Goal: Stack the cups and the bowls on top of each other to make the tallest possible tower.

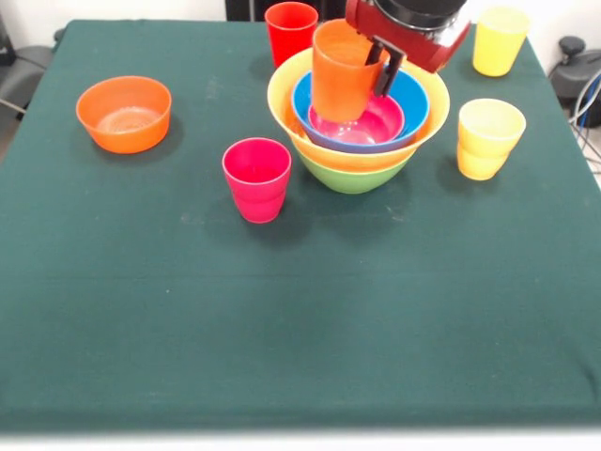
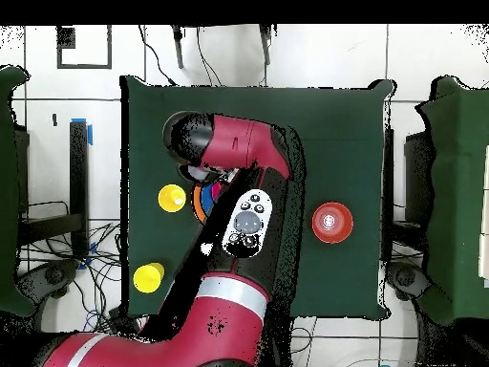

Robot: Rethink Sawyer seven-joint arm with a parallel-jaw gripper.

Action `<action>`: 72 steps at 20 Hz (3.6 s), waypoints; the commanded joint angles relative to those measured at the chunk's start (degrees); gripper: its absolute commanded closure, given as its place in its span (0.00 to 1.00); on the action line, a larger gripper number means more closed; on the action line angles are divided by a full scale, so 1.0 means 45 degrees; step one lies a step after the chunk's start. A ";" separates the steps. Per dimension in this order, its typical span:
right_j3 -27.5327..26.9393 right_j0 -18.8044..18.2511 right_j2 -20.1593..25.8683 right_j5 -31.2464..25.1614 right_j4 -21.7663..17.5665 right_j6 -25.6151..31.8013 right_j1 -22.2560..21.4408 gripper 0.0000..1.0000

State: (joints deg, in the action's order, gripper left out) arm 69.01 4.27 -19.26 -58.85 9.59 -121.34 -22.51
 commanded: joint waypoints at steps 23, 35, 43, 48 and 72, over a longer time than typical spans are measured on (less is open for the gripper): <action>0.1890 0.0677 0.0534 0.2717 0.0503 -0.3124 0.0982 1.00; 0.1832 0.0934 0.0345 0.2762 0.0658 -0.3327 0.1266 1.00; 0.1875 0.0879 0.0435 0.2894 0.0649 -0.3434 0.1353 1.00; 0.2062 0.0533 0.0779 0.3326 0.0819 -0.3302 0.1467 1.00; 0.1282 0.1177 -0.0014 0.2505 0.0790 -0.3575 0.1969 1.00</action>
State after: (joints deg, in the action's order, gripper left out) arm 75.37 8.73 -22.38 -47.58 12.21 -124.73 -17.66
